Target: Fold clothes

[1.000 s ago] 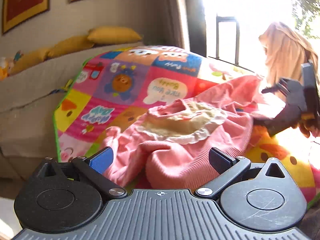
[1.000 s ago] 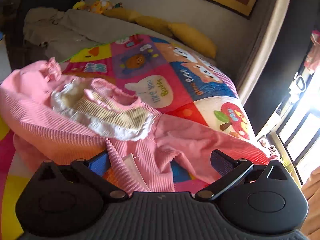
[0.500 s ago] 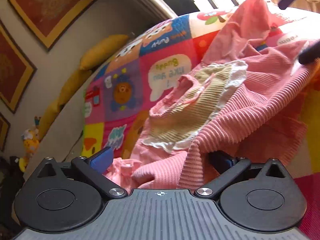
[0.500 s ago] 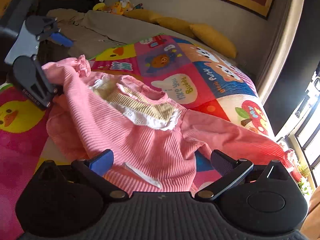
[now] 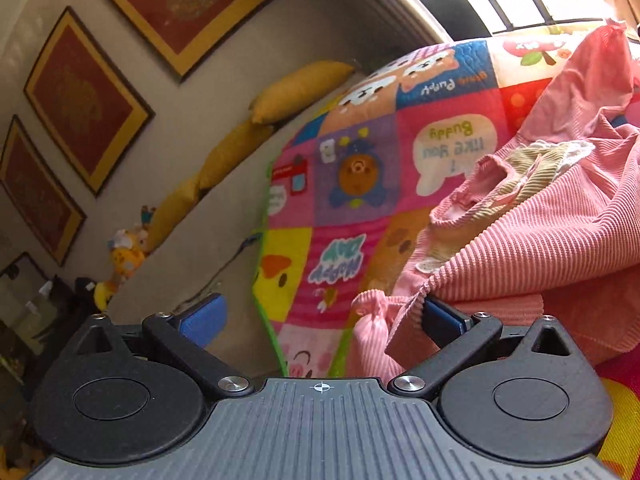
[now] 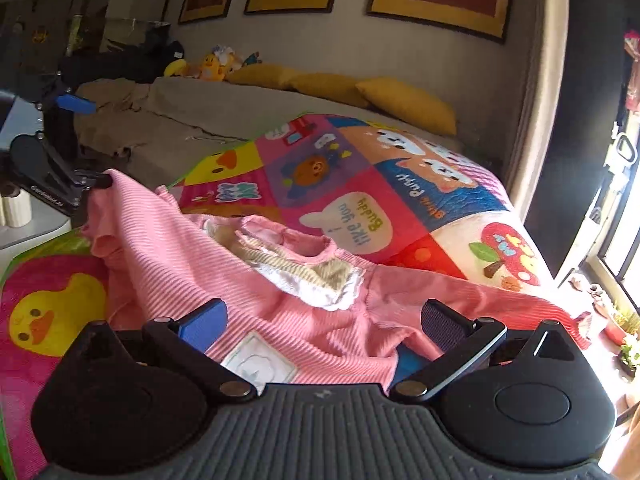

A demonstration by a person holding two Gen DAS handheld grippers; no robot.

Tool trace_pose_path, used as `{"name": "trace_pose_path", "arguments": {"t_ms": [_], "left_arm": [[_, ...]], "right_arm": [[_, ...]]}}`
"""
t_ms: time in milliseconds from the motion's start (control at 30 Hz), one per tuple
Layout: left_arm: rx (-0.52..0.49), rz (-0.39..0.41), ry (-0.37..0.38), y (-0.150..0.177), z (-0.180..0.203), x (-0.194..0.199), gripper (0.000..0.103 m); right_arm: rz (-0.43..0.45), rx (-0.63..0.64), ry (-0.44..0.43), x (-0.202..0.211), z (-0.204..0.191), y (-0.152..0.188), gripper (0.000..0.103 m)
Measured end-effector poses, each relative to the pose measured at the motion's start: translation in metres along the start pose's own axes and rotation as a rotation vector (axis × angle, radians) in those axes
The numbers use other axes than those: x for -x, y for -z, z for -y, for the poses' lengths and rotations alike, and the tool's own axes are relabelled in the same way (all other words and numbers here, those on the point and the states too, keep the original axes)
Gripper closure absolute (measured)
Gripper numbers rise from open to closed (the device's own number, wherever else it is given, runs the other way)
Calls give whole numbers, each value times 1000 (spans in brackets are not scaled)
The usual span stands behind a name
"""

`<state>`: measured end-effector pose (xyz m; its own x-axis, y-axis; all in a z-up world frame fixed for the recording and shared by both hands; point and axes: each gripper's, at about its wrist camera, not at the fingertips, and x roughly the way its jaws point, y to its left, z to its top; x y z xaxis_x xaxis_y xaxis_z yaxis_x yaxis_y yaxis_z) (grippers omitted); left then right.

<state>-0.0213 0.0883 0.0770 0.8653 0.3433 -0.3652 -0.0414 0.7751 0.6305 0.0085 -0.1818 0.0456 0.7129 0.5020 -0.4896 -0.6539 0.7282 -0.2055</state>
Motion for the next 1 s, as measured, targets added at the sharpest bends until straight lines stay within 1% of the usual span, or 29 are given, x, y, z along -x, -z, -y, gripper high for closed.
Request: {"name": "trace_pose_path", "arguments": {"t_ms": [33, 67, 167, 233, 267, 333, 367, 433, 500, 567, 600, 633, 700, 833, 933, 1000], "left_arm": [[10, -3, 4, 0, 0, -2, 0], [22, -3, 12, -1, -1, -4, 0], [62, 9, 41, -8, -4, -5, 0], [66, 33, 91, -9, 0, 7, 0], [66, 46, 119, -10, 3, 13, 0], [66, 73, 174, -10, 8, 27, 0], [66, 86, 202, -11, 11, 34, 0], [66, 113, 257, -11, 16, 48, 0], [34, 130, 311, -9, 38, 58, 0], [-22, 136, 333, -8, 67, 62, 0], [-63, 132, 331, -7, 81, 60, 0], [-112, 122, 315, -6, 96, 54, 0], [-205, 104, 244, -1, 121, 37, 0], [-289, 108, -19, 7, 133, -1, 0], [-303, 106, -145, 13, 120, -17, 0], [-286, 104, -184, 14, 103, -15, 0]], "right_arm": [[-32, 20, -54, -3, -11, 2, 0], [-69, 48, -87, -11, -24, 6, 0], [-139, 152, -68, -42, -56, 14, 0], [-148, 176, -4, -64, -56, 12, 0], [-141, 144, 38, -74, -46, 6, 0], [-104, 16, 102, -81, -19, -10, 0], [-78, -55, 119, -80, -5, -17, 0], [-21, -154, 138, -74, 16, -30, 0], [22, -173, 165, -68, 26, -37, 0], [52, -164, 188, -61, 31, -41, 0], [61, -158, 196, -59, 32, -42, 0], [66, -153, 200, -56, 33, -43, 0], [71, -152, 209, -52, 35, -42, 0], [67, -128, 230, -42, 37, -34, 0], [36, -67, 243, -38, 30, -19, 0], [7, -5, 251, -35, 22, -5, 0]]}}
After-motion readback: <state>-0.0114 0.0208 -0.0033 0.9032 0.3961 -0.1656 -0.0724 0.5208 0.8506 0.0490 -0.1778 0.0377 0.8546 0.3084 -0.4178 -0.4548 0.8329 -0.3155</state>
